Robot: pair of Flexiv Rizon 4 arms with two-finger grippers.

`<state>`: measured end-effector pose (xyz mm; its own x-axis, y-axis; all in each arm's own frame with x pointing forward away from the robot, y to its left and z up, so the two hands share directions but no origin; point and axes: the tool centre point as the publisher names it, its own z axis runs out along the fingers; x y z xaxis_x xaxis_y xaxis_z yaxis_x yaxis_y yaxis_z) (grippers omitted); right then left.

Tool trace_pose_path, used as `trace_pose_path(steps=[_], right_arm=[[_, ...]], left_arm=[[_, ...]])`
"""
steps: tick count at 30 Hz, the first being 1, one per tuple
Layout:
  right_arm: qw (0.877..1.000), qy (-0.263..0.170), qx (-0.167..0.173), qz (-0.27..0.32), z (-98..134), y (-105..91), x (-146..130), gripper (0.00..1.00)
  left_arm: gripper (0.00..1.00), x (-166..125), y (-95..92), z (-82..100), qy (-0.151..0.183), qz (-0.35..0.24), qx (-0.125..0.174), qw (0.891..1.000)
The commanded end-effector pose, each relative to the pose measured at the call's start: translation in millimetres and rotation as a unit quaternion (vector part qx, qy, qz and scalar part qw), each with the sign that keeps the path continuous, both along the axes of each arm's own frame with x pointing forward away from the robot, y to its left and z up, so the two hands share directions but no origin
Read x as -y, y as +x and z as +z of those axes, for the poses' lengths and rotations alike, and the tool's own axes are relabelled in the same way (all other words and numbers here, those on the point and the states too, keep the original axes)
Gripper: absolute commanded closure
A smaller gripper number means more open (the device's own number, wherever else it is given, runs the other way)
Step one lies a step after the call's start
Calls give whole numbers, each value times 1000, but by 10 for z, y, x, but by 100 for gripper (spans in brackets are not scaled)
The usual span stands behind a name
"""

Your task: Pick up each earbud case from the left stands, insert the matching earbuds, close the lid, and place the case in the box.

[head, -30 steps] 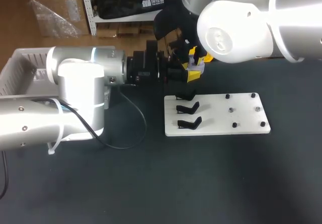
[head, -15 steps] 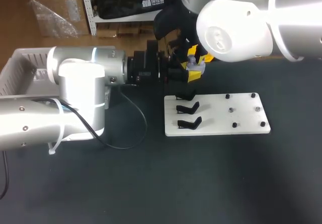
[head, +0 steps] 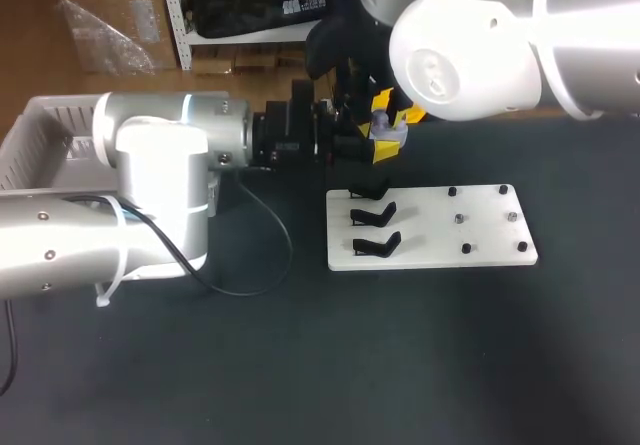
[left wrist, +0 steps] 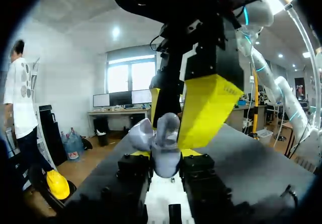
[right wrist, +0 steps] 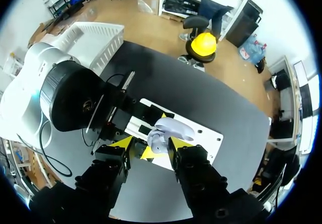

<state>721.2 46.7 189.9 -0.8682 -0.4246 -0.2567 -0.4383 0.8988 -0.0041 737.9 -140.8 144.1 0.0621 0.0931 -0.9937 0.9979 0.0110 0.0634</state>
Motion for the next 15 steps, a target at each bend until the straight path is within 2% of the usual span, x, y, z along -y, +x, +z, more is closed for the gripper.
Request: trace_pose_path(steps=[1,8,12,15], right_arm=[[1000,-3,-3,-1,15,14,-14,57],[1000,-2,0,-1,78,3,-28,57],[1000,15,22,-13,187,21,-11,58],[998,38,47,-33,242,145,9,59]], left_arm=[[100,-10,-25,-9,-3,3,3,1000],[100,-10,-25,-9,-3,3,3,1000],[100,-10,-25,-9,-3,3,3,1000],[100,-10,-25,-9,-3,3,3,1000]])
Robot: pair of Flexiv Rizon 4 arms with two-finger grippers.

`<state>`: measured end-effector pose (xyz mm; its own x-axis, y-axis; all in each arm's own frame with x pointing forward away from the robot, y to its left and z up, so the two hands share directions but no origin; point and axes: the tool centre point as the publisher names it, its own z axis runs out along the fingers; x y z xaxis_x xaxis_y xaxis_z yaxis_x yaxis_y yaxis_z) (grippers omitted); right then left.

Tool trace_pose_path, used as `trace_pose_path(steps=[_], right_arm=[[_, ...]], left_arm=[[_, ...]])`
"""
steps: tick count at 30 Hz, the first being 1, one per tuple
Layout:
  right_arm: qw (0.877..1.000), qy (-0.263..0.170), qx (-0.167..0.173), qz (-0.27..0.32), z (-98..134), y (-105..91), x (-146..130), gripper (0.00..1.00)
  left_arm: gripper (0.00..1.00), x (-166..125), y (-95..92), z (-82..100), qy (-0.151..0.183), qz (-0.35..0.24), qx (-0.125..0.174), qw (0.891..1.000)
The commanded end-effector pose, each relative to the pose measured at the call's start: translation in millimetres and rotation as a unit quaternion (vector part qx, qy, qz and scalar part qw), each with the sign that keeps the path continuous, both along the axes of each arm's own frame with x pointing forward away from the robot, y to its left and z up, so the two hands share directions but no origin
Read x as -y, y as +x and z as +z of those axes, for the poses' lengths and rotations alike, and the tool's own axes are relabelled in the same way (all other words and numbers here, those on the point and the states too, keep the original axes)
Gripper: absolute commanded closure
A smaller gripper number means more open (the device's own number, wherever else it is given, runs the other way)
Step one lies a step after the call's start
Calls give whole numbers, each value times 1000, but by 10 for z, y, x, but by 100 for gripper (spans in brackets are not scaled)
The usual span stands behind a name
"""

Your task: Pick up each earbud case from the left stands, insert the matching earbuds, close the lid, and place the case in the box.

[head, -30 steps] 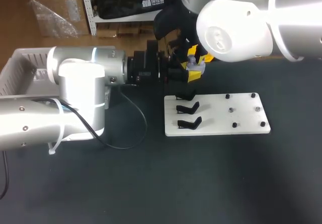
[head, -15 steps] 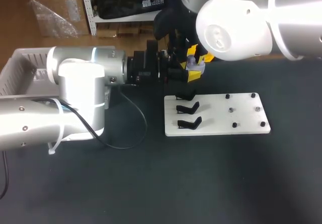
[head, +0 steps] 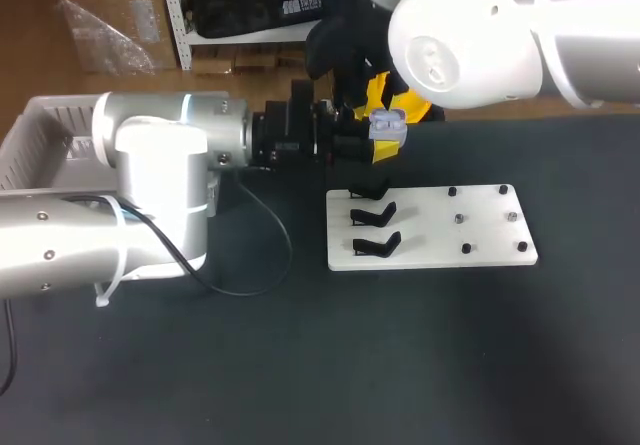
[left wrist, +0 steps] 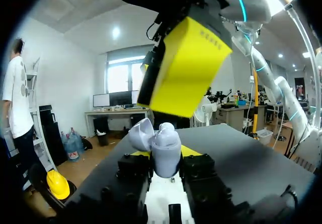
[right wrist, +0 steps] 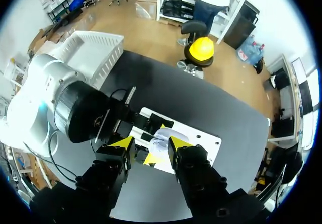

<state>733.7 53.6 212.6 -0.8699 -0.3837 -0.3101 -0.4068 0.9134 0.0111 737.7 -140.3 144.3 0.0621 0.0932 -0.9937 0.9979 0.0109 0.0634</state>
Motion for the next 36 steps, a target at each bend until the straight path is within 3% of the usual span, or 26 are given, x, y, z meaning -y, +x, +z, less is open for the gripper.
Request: trace_pose_path(steps=[1,5,9,14,26,27,28,29,36], right_arm=[[999,23,29,-18,11,73,81,60],[996,47,56,-54,-23,336,113,57],[992,67,61,-87,-80,588,189,55],[991,59,55,-109,-188,709,243,54],[992,44,44,-113,-228,436,327,53],[992,43,44,-113,-223,407,331,52],[992,43,44,-112,-219,377,332,43],[992,42,43,-111,-213,347,330,41],[992,44,44,-108,-157,176,308,42]], left_arm=[[100,-5,-23,-11,-3,3,3,1000],[100,-5,-23,-11,-3,3,3,1000],[100,-5,-23,-11,-3,3,3,1000],[100,-5,-23,-11,-3,3,3,1000],[100,-5,-23,-11,-3,3,3,1000],[100,-5,-23,-11,-3,3,3,1000],[100,-5,-23,-11,-3,3,3,1000],[100,-5,-23,-11,-3,3,3,1000],[100,-5,-23,-11,-3,3,3,1000]])
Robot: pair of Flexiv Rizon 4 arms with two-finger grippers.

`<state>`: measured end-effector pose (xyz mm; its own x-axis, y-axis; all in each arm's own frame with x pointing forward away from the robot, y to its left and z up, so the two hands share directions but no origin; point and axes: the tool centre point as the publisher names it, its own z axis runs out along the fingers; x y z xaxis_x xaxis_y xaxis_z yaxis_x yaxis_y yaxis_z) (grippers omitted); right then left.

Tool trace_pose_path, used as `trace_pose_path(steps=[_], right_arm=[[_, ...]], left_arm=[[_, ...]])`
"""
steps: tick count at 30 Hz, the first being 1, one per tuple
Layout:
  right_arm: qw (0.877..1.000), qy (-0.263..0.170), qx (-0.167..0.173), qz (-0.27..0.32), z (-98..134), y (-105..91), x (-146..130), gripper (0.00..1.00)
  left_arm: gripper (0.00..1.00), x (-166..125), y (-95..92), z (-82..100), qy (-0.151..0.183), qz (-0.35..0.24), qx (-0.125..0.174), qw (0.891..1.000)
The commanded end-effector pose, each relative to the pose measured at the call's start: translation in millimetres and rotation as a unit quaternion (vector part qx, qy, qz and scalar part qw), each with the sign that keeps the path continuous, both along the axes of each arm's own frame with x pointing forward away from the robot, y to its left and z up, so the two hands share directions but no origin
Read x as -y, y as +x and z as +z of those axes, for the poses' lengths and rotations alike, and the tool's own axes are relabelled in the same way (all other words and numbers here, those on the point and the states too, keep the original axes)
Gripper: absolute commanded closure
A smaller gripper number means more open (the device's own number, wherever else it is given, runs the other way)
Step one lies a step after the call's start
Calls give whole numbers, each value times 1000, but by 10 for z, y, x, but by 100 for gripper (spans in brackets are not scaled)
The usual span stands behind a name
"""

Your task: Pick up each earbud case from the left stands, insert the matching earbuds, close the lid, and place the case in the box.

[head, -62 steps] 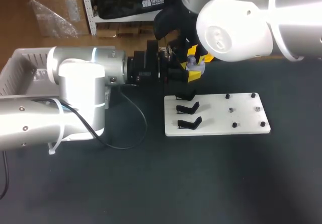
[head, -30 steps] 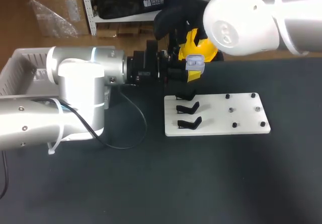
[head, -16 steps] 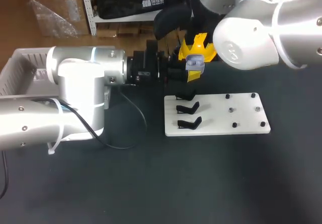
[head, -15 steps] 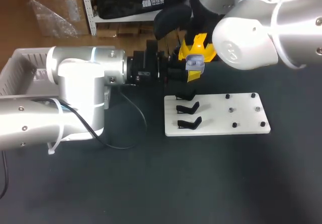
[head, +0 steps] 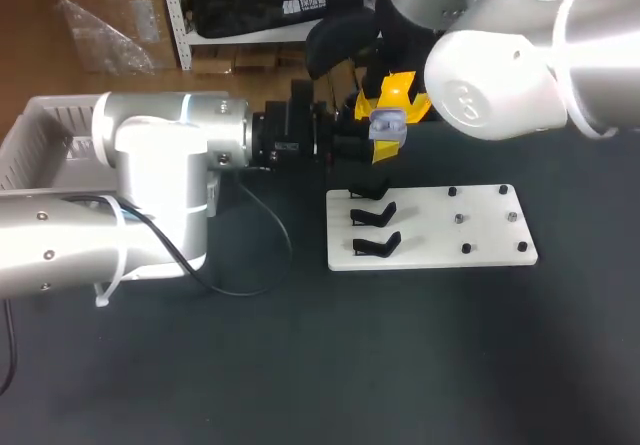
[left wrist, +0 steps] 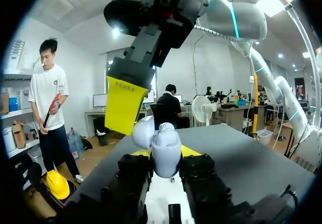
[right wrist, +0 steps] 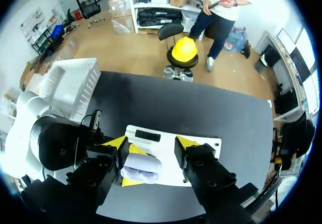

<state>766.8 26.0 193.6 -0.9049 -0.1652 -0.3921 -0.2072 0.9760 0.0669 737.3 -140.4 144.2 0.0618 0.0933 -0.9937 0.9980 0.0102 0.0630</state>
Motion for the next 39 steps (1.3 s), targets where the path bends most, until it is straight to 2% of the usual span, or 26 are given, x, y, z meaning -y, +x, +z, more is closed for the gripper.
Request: trace_pose_path(steps=[1,2,4,7,9,11,16,18,20,26,28,29,32,36,39], right_arm=[[1000,3,11,-2,38,-172,32,42],[1000,3,11,-1,44,-188,29,45],[1000,4,12,-2,52,-215,27,40],[1000,5,15,-5,60,-240,35,41],[999,8,26,-19,100,-238,74,37],[999,12,34,-28,158,-229,114,42],[996,23,62,-63,302,-213,268,35],[994,31,73,-80,327,-213,355,34],[992,33,77,-90,335,-224,430,27],[989,36,82,-120,341,-276,605,24],[988,37,83,-122,333,-296,619,18],[988,38,83,-122,327,-308,617,9],[988,43,83,-120,288,-339,604,0],[987,53,90,-123,244,-383,584,0],[985,61,97,-127,228,-435,576,0]], left_arm=[[100,-6,-18,-10,-3,4,3,1000],[100,-6,-18,-10,-3,4,3,1000],[100,-6,-18,-10,-3,4,3,1000],[100,-6,-18,-10,-3,4,3,1000],[100,-6,-18,-10,-3,4,3,1000],[100,-6,-18,-10,-3,4,3,1000],[100,-6,-18,-10,-3,4,3,1000],[100,-89,-10,74,-12,11,13,1000],[100,-212,4,176,-20,20,25,999],[100,-806,41,569,-26,68,76,994],[100,-1055,34,693,-19,85,97,991],[100,-1181,44,728,-11,94,108,990],[100,-1639,122,752,18,121,125,985],[100,-2214,249,738,39,154,143,977],[100,-2547,343,664,53,175,140,973]])
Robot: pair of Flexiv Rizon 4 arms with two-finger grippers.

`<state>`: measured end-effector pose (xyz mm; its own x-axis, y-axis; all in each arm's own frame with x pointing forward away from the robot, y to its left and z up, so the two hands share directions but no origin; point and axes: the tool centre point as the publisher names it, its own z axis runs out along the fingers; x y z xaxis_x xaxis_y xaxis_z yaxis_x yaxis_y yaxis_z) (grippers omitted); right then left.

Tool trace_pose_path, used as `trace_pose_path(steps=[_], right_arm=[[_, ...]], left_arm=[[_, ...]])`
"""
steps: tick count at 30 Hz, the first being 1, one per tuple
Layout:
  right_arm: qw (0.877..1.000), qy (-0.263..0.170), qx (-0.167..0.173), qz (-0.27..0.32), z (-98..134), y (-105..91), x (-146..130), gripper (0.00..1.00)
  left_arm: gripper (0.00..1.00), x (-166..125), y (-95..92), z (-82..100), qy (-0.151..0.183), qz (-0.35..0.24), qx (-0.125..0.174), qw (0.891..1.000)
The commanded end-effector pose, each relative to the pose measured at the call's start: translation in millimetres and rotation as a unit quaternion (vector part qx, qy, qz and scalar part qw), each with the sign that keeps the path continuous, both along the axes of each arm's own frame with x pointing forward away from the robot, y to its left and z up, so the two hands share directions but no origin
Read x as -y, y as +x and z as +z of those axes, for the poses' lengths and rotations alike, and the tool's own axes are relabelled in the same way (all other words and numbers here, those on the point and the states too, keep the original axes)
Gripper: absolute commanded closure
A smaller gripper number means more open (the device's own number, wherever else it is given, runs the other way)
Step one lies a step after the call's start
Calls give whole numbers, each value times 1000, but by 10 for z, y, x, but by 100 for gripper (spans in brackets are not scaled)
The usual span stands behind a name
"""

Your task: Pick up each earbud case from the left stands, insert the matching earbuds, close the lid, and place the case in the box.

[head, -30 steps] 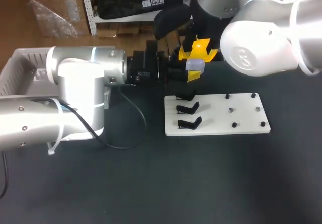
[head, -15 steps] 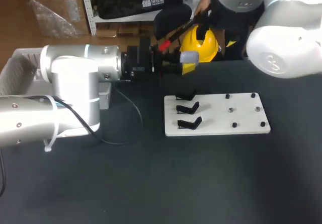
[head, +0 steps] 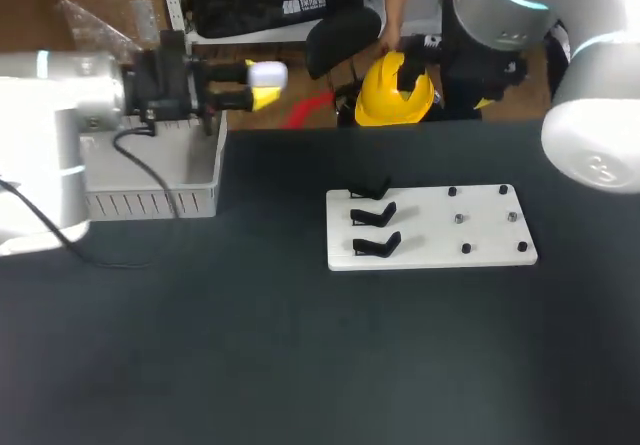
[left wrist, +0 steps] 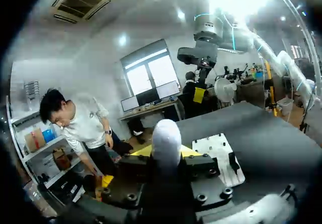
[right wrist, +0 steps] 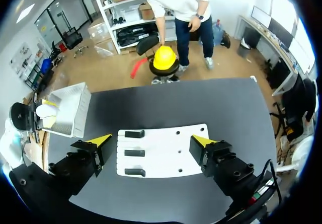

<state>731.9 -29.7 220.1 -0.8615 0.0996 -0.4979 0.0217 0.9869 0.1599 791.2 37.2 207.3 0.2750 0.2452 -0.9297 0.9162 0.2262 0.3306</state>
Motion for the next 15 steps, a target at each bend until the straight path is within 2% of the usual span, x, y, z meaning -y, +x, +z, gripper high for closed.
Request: trace_pose_path(steps=[1,4,6,9,10,12,14,15], right_arm=[[999,6,47,-9,-42,-102,14,0],[998,9,56,-13,-41,-153,5,0],[998,10,60,-17,-44,-188,5,0],[998,15,63,-23,-71,-236,12,0],[997,14,64,-28,-86,-250,15,0],[997,16,64,-32,-114,-279,19,0],[997,18,64,-39,-131,-308,23,0],[997,18,62,-43,-140,-323,23,0]], left_arm=[[100,-857,-167,6,-5,56,10,998],[100,-1071,-81,-100,4,65,1,998],[100,-1190,-30,-178,-5,65,13,998],[100,-1351,91,-389,18,87,-1,996],[100,-1403,131,-464,9,92,-4,996],[100,-1479,199,-600,22,105,-14,994],[100,-1551,258,-726,16,109,-14,994],[100,-1587,293,-809,23,120,-28,992]])
